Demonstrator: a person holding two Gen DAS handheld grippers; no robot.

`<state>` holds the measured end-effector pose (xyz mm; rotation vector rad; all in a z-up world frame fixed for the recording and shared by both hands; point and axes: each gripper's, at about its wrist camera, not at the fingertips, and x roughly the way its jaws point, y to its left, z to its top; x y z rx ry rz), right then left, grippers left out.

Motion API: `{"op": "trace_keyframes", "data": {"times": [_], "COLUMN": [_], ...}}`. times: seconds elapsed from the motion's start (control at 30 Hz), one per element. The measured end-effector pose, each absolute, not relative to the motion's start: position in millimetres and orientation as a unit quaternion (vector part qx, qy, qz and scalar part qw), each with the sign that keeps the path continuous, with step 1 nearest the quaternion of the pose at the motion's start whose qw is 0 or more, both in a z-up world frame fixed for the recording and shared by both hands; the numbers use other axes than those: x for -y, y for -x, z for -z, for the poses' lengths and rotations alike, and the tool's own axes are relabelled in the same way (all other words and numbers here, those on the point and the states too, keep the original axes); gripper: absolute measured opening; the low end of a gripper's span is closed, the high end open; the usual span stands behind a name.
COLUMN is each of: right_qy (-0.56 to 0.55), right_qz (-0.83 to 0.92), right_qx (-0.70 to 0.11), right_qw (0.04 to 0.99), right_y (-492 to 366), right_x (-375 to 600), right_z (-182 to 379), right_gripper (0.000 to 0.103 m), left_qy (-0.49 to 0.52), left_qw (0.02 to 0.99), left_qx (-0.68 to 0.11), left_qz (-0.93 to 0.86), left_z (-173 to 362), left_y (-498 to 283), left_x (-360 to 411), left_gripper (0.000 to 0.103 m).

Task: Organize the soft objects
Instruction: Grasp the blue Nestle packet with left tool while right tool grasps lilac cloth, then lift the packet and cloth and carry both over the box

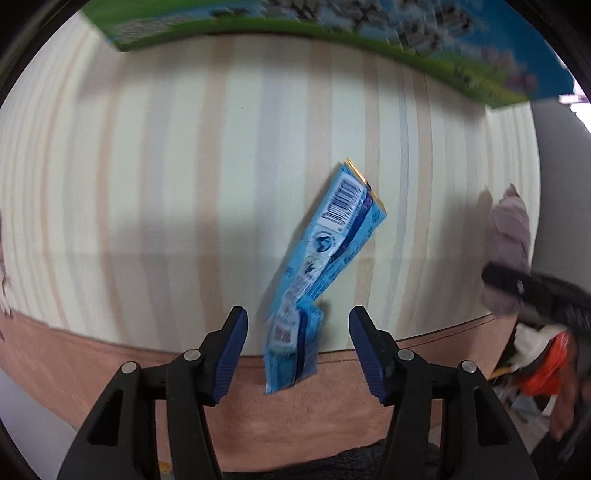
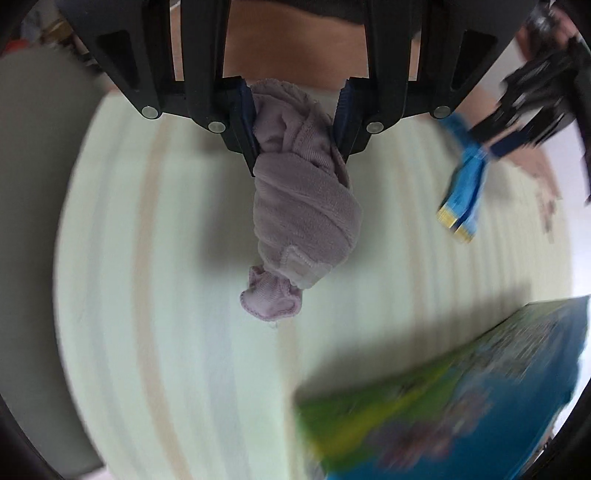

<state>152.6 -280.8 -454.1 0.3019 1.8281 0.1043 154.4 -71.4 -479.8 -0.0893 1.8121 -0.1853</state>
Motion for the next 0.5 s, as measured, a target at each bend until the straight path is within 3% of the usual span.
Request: {"op": "trace_keyframes", "data": {"times": [0.17,0.2,0.27,0.4,0.5], "right_qy": [-0.154,-0.16,-0.166,-0.179,-0.183], "right_qz": [-0.056,-0.052,-0.047,-0.028,-0.024], "right_qx": [-0.789,-0.788,-0.789,-0.789,-0.784], "right_qw": [0.592,0.592,0.589,0.587,0.593], "right_y": [-128.5,-126.4,-118.9,-107.4,-107.9], "right_x": [262.9,262.5,264.5,280.3,285.5], "right_z": [451.2,451.6,455.8,456.2,448.2], "right_gripper": [0.038,0.039,0.041,0.044,0.044], "left_qy": [-0.022,-0.025,-0.025,0.084,0.113], "left_qw": [0.613,0.615,0.622,0.605,0.609], "left_qx": [-0.783,-0.782,-0.778,-0.788,-0.782], "left_qz": [0.1,0.099,0.085,0.073,0.062], "left_z": [491.7,491.5,490.3,485.0,482.1], "left_y": [-157.5,-160.2,-158.0,-174.4,-184.3], "left_x": [97.9,100.9,115.2,76.4,57.4], "left_gripper": [0.055,0.051,0.032,0.03,0.03]}}
